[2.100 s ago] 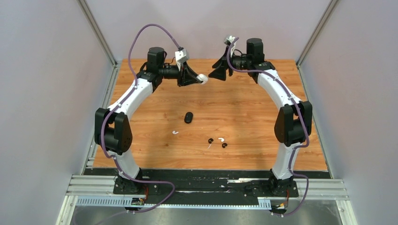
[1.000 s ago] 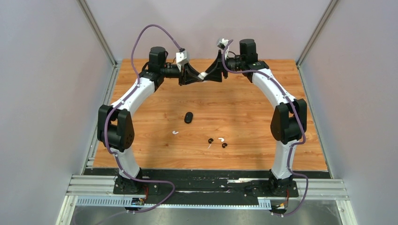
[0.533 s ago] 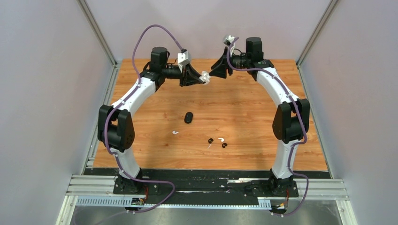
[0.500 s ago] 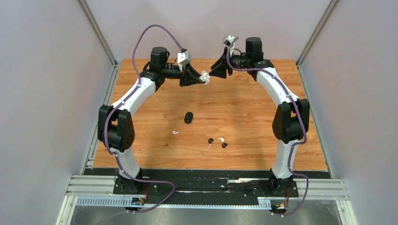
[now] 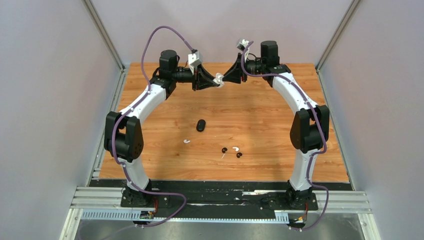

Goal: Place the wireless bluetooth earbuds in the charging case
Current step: Adjust the charging case.

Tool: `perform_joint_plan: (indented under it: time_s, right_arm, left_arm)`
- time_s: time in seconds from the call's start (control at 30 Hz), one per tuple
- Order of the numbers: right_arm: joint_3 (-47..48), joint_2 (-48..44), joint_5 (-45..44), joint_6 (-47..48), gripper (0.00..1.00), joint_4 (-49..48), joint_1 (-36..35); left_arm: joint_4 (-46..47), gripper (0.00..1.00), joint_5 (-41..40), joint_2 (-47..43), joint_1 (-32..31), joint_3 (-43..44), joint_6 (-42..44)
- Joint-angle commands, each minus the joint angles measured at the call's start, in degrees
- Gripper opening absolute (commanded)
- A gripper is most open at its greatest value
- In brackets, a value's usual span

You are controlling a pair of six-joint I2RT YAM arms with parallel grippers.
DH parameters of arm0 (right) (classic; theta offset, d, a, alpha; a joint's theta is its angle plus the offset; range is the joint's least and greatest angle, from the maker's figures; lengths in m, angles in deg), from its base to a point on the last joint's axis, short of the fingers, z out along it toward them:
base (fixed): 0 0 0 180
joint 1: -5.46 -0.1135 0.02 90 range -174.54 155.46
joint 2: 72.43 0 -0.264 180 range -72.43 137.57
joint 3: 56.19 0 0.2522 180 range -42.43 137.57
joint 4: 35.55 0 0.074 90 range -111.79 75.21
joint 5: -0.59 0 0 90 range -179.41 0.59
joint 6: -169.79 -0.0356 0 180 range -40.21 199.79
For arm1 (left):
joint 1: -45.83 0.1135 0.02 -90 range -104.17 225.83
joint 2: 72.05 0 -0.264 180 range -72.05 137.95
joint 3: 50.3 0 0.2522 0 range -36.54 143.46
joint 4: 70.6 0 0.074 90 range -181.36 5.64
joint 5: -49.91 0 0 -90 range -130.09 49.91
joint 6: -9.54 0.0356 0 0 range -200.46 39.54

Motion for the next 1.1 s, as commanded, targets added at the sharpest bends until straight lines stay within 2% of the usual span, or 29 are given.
perform_joint_plan:
  time_s: [0.0, 0.07, 0.17, 0.23, 0.3, 0.33, 0.47, 0.67, 0.83, 0.97, 1.07]
  right_arm:
    - [0.5, -1.8, 2.4, 1.2, 0.25, -1.7, -0.6]
    - [0.7, -1.9, 3.7, 1.4, 0.19, -1.7, -0.7]
    - [0.4, -2.5, 4.1, 2.1, 0.0, -1.7, -1.3]
    - [-0.1, -3.2, 3.1, 3.3, 0.0, -1.7, -1.8]
    - [-1.0, -4.4, -0.6, 5.1, 0.0, -1.6, -2.2]
    - [-1.3, -5.2, -3.3, 7.2, 0.0, -1.0, -2.6]
    - [-5.7, -9.2, -9.8, 19.7, 0.0, 0.2, -2.9]
    - [-11.6, -13.0, -15.8, 30.4, 0.0, 2.3, -3.1]
    - [-13.1, -13.8, -18.5, 38.0, 0.0, 8.1, -4.0]
    - [-11.3, -12.9, -20.9, 41.0, 0.0, 13.6, -5.7]
    - [-8.9, -11.7, -22.2, 41.4, 0.0, 16.6, -6.6]
  left_arm:
    - [4.2, 0.0, 2.0, -0.6, -0.3, 0.2, -1.4]
    - [4.2, 0.0, 1.7, -0.6, -0.3, 0.1, -1.3]
    - [3.8, 0.0, 0.6, -0.5, -0.5, -0.1, -1.1]
    - [2.8, 0.0, -1.5, -0.5, -0.6, -0.3, -0.3]
    - [1.2, 0.1, -4.5, -0.7, -0.8, -0.5, 0.1]
    - [0.3, 0.23, -7.7, -0.9, -0.8, -0.3, 0.1]
    - [-11.1, 0.43, -13.1, -2.1, -0.8, 2.0, 4.2]
    - [-20.7, 0.63, -14.3, -4.4, 0.7, 4.1, 0.9]
    - [-24.6, 0.65, -10.5, -3.2, 2.5, 9.7, -5.9]
    - [-24.0, 0.58, -6.2, 0.0, 2.6, 13.4, -10.8]
    - [-32.1, 0.58, -4.1, 3.9, 2.5, 19.3, -10.4]
